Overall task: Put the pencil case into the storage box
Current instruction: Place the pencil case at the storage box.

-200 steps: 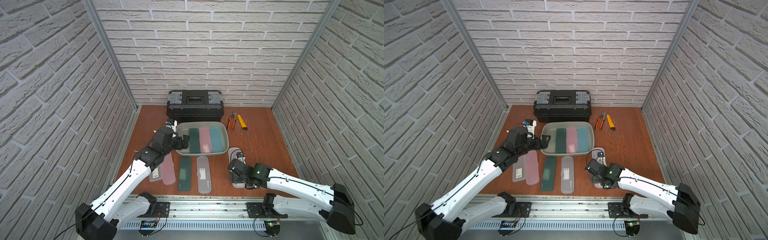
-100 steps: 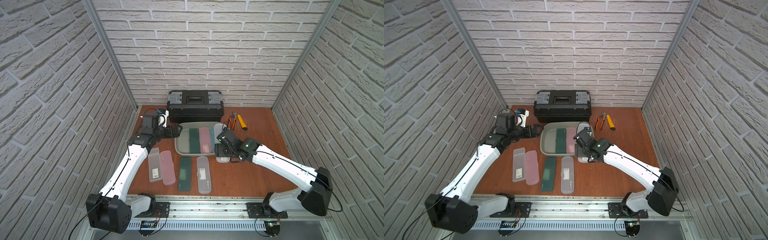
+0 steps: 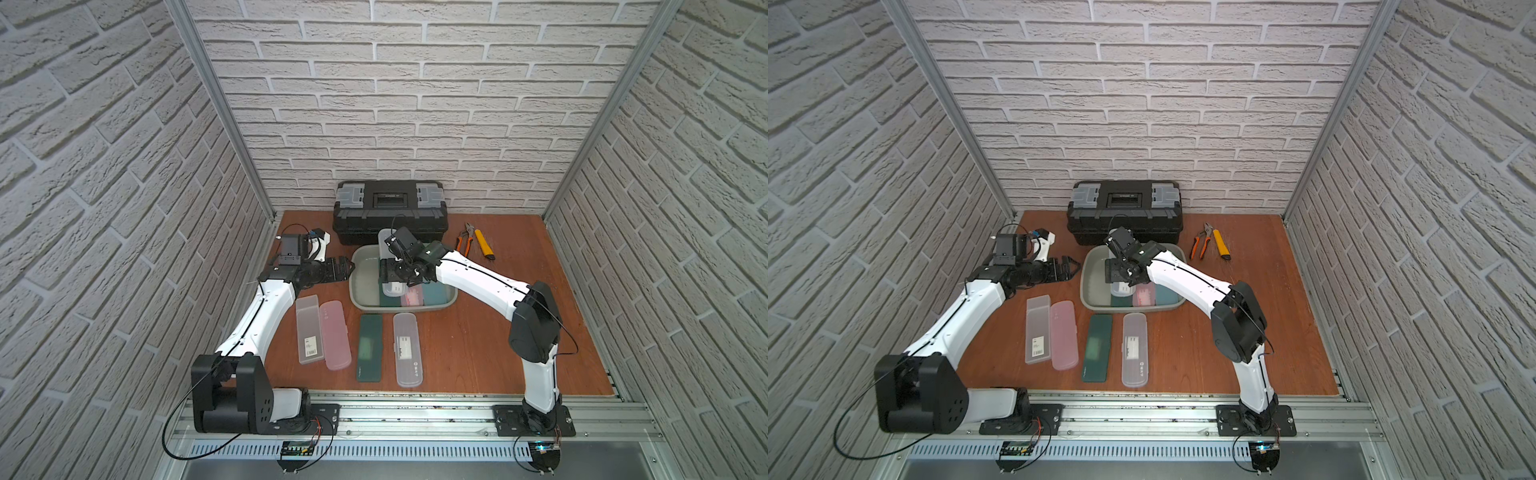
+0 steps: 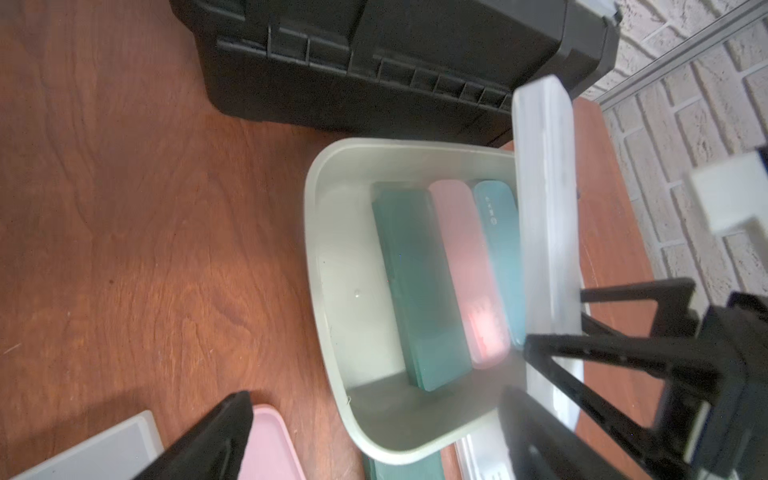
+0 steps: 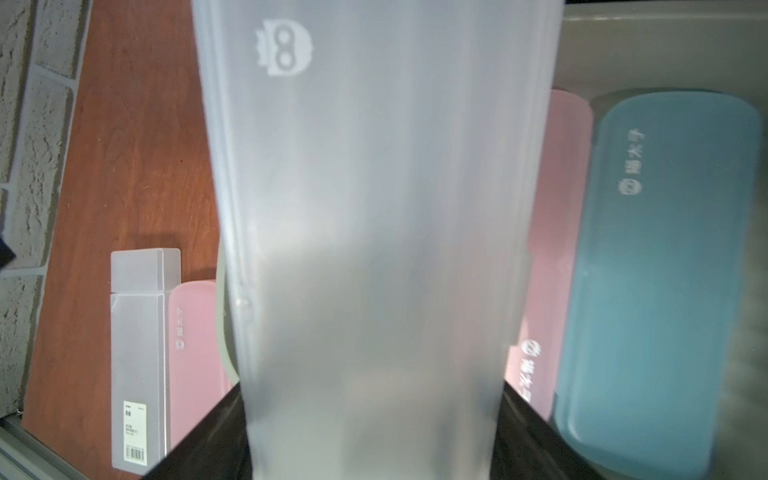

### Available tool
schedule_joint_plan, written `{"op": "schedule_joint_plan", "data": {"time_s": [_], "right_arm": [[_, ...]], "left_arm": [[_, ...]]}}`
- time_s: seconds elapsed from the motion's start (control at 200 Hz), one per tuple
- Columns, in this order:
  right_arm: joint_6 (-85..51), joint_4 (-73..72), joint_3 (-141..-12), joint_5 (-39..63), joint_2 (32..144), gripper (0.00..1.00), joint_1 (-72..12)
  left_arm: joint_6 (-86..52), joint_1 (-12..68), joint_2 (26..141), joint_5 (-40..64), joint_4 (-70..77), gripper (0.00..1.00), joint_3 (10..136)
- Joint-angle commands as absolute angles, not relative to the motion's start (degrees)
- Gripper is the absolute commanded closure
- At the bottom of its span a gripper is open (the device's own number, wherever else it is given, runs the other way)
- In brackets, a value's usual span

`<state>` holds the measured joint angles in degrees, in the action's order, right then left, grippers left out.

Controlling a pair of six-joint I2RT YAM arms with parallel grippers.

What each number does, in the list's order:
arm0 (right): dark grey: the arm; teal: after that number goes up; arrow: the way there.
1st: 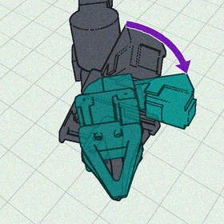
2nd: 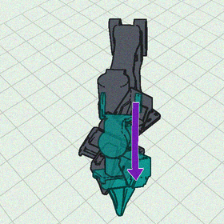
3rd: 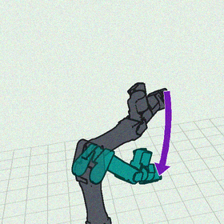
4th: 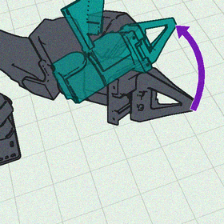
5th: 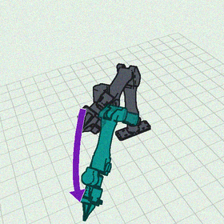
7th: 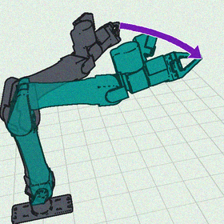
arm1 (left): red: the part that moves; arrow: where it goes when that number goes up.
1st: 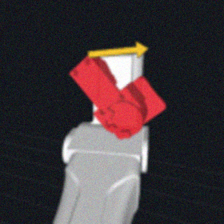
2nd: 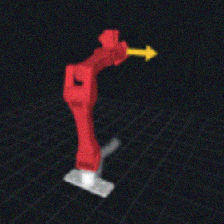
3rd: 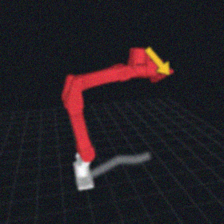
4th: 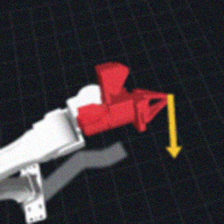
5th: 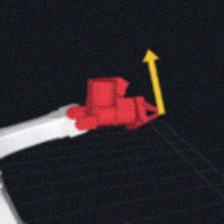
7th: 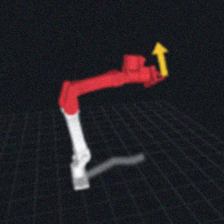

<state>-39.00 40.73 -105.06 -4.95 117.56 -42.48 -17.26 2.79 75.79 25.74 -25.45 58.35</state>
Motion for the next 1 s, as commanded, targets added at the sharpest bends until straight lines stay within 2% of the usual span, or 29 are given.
{"op": "schedule_joint_plan", "data": {"time_s": [0.0,0.39,0.58,0.66,0.99], "right_arm": [[-40.84,39.5,-108.36,-4.01,120.51,0.46,-43.12],[-46.05,36.13,-111.62,-1.34,128.85,0.43,-44.9],[-47.93,33.34,-112.42,2.38,130.59,0.19,-44.91],[-47.99,31.86,-112.15,3.43,130.65,0.14,-44.84],[-45.95,30.06,-111.44,4.12,128.71,0.13,-44.06]], "left_arm": [[-15.16,2.65,73.54,22.36,-23.13,0.01,58.27],[-14.72,2.98,71.98,20.13,-23.55,0.02,57.61],[-14.85,2.98,72.63,19.9,-23.99,0.02,58.09],[-14.84,3.03,72.46,19.74,-24.0,0.02,58.01],[-14.77,3.02,72.47,19.71,-23.9,0.02,57.92]]}}
